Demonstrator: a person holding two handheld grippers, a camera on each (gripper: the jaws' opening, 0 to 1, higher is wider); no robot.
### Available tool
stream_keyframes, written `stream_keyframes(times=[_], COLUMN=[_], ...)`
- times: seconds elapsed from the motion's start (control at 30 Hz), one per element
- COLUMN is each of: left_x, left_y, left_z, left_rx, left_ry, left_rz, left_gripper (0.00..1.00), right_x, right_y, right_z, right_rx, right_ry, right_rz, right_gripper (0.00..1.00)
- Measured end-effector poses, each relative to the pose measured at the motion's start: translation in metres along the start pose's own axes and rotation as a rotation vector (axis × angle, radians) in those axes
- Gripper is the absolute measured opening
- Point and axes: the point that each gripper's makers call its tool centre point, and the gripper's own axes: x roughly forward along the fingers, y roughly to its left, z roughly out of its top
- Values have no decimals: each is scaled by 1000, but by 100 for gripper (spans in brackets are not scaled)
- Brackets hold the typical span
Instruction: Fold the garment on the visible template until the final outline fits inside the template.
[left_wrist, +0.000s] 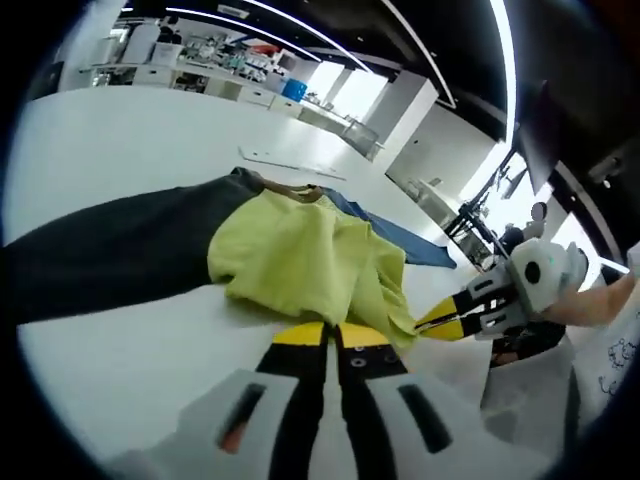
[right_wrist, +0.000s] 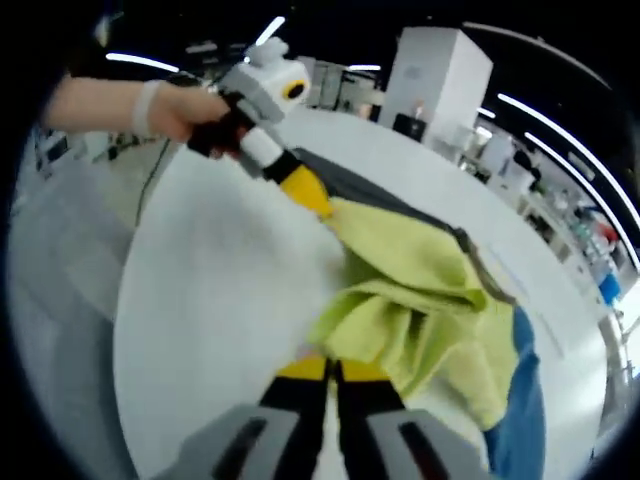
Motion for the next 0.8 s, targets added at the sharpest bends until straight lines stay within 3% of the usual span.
stream_keyframes(times=[0.43,0.8], left_x=[-34,-58], left_y=[-5,-1], left_z=[-51,-77], left_rx=[-13,-44], left_ry=[70,102], left_rz=[1,17], left_gripper=[0,0], right_x=[-35,-64], right_y=[12,15], right_z=[-40,-72], right_rx=[52,91], right_ry=[55,107], right_rz=[-30,-72], right_gripper=[0,0])
